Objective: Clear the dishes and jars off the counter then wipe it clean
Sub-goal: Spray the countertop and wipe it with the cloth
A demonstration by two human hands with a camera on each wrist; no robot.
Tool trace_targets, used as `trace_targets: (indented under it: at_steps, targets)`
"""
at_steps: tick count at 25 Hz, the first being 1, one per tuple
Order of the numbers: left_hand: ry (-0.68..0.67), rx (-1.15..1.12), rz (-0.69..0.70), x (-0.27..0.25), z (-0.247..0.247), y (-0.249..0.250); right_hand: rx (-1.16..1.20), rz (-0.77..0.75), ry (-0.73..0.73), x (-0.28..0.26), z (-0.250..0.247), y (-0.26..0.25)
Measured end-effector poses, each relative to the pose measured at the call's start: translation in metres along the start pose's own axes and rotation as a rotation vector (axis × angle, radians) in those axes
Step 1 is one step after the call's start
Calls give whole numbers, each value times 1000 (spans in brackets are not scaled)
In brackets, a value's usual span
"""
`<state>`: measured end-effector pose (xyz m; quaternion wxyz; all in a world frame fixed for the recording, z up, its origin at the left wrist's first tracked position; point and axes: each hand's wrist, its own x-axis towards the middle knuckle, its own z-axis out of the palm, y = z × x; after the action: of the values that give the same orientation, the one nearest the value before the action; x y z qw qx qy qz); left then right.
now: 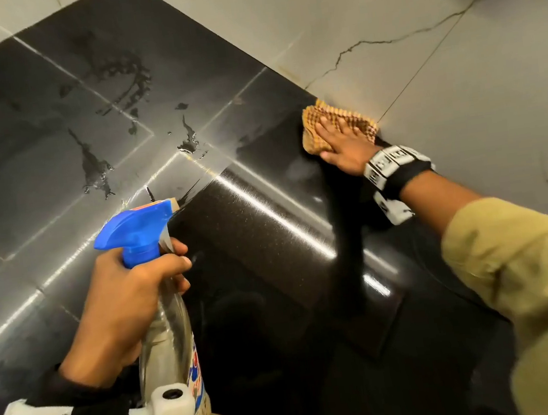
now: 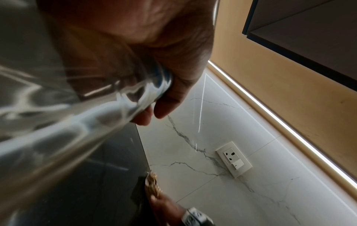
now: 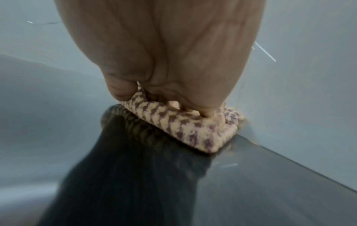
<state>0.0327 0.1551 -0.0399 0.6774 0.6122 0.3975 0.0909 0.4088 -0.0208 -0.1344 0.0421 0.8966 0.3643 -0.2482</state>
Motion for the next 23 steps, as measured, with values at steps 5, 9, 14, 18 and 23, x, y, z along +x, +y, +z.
trace_targets:
  at_steps: [5, 9, 14, 18, 23]
  targets:
    - [1, 34, -36, -1, 11, -7, 125, 59, 46, 64, -24, -87]
    - [13, 29, -11, 0, 18, -4, 220, 135, 64, 66, -26, -94]
    - [-42, 52, 41, 0, 17, 3, 374, 370, 79, 16, -10, -48]
    - [-124, 47, 67, -7, 14, 5, 458, 569, 82, -53, 16, 6]
    - [-142, 25, 91, -13, 1, 5, 354, 853, 336, -161, 67, 85]
